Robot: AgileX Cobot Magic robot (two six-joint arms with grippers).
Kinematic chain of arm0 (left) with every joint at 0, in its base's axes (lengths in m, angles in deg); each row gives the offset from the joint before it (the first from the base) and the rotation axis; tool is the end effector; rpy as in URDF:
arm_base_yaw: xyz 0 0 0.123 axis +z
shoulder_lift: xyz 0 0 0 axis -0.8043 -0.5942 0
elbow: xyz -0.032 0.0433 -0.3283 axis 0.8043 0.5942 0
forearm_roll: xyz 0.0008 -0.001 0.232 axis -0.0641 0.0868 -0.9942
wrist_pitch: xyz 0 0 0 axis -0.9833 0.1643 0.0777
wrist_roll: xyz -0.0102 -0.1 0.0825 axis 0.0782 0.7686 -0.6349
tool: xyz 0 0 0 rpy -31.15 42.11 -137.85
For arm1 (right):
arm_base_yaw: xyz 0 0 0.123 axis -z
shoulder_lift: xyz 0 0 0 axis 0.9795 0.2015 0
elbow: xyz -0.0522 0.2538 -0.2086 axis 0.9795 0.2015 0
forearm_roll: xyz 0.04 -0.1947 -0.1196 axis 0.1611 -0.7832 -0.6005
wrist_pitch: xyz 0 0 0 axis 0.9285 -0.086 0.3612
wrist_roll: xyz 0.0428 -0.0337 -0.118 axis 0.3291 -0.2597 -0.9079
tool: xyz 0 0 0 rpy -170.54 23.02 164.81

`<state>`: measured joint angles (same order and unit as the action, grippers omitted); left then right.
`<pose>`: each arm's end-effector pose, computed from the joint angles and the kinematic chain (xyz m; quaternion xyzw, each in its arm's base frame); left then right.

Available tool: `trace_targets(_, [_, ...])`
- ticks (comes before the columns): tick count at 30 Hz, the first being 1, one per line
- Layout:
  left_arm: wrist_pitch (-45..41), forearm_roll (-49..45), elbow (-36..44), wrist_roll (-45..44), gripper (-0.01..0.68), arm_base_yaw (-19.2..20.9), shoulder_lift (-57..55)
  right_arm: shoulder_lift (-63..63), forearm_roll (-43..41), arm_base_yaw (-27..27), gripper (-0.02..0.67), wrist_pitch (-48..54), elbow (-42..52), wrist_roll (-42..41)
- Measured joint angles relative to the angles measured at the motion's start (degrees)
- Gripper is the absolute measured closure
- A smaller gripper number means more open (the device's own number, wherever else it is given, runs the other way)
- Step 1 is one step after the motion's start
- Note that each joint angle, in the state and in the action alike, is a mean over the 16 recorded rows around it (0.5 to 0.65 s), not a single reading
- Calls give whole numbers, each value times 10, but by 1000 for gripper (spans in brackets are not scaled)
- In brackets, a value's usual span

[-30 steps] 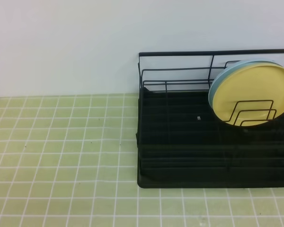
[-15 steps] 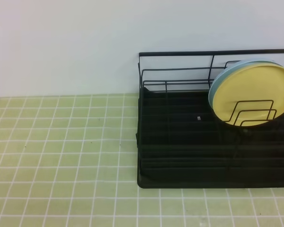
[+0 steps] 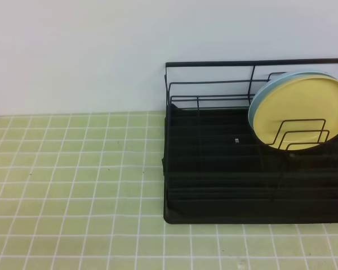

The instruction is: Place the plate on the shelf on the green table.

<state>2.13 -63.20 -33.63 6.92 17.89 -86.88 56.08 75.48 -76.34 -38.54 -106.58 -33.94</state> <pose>-0.0005 0.0331 0.2698 0.0520 0.7749 -0.2132 0.5928 0.0273 -0.0050 0.3286 -0.0431 0.6197 -0.1070 0.7763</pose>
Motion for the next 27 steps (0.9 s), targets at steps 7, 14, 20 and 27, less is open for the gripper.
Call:
trace_targets(7, [0,0,0,0,675,0,0,-15,-199,1,652,65,0,163])
trace_targets(14, [0,0,0,0,675,0,0,-37,-596,2,652,194,8,552])
trace_targets(20, [0,0,0,0,675,0,0,-55,-885,2,652,250,45,867])
trace_targets(27, [0,0,0,0,675,0,0,-87,-989,1,652,207,118,1021])
